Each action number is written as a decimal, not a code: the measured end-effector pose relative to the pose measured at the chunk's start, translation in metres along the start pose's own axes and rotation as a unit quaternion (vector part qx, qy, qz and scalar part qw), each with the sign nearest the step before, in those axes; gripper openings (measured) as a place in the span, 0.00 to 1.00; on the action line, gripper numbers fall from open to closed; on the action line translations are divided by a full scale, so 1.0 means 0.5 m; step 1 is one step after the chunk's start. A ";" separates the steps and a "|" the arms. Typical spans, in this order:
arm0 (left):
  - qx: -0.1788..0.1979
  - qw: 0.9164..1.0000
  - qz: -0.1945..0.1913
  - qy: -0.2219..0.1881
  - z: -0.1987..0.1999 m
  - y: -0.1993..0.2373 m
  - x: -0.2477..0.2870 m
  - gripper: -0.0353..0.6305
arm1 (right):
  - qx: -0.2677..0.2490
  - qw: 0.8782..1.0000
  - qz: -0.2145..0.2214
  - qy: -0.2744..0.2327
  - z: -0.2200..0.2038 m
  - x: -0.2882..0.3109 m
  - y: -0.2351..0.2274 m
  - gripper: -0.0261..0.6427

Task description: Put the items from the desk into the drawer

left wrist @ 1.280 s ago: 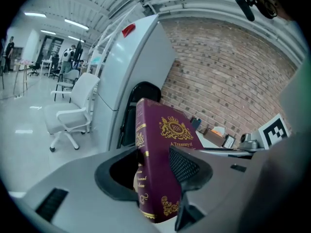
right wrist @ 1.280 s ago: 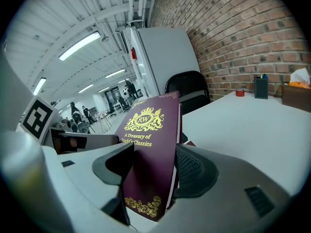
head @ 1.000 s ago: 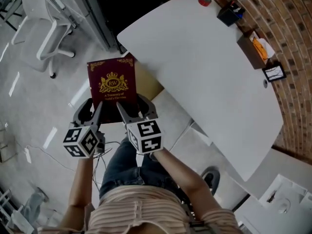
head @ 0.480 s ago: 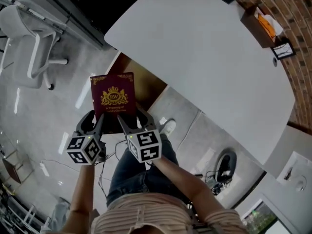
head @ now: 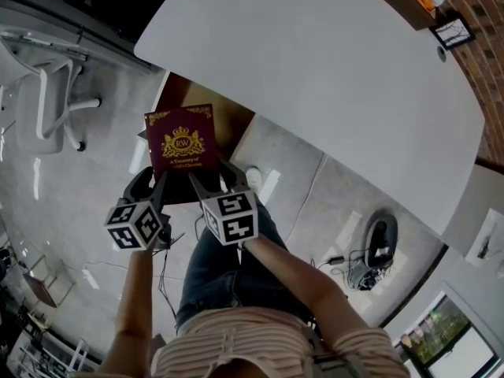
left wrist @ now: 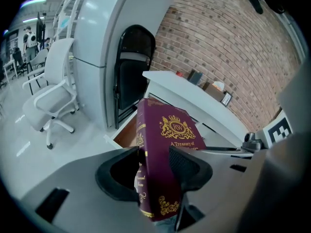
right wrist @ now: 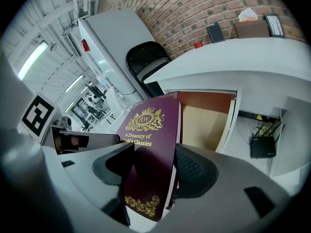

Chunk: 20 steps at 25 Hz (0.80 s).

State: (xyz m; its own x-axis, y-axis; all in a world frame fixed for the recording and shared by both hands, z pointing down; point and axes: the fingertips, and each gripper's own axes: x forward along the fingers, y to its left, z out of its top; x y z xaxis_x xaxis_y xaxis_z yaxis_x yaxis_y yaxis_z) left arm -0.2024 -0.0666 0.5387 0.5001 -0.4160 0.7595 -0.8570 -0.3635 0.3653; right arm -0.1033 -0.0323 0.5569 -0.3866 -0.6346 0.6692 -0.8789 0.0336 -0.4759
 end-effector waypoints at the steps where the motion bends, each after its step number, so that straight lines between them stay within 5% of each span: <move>1: 0.001 1.000 0.001 0.003 -0.005 -0.005 0.003 0.34 | 0.001 1.000 0.000 0.000 -0.004 -0.002 -0.005 0.43; 12: 0.013 1.000 0.006 0.024 -0.011 -0.032 0.034 0.34 | 0.026 1.000 -0.001 -0.002 -0.008 -0.012 -0.035 0.43; 20: 0.081 0.992 -0.042 0.089 0.034 0.034 0.096 0.34 | 0.105 0.992 -0.064 -0.025 -0.014 0.067 -0.033 0.43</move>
State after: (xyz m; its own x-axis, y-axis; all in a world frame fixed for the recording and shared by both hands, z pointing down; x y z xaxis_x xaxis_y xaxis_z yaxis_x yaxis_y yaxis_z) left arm -0.1906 -0.1071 0.5722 0.5266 -0.2295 0.8186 -0.7745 -0.5266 0.3506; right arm -0.1036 -0.0489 0.5910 -0.2572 -0.6615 0.7044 -0.8398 -0.2077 -0.5017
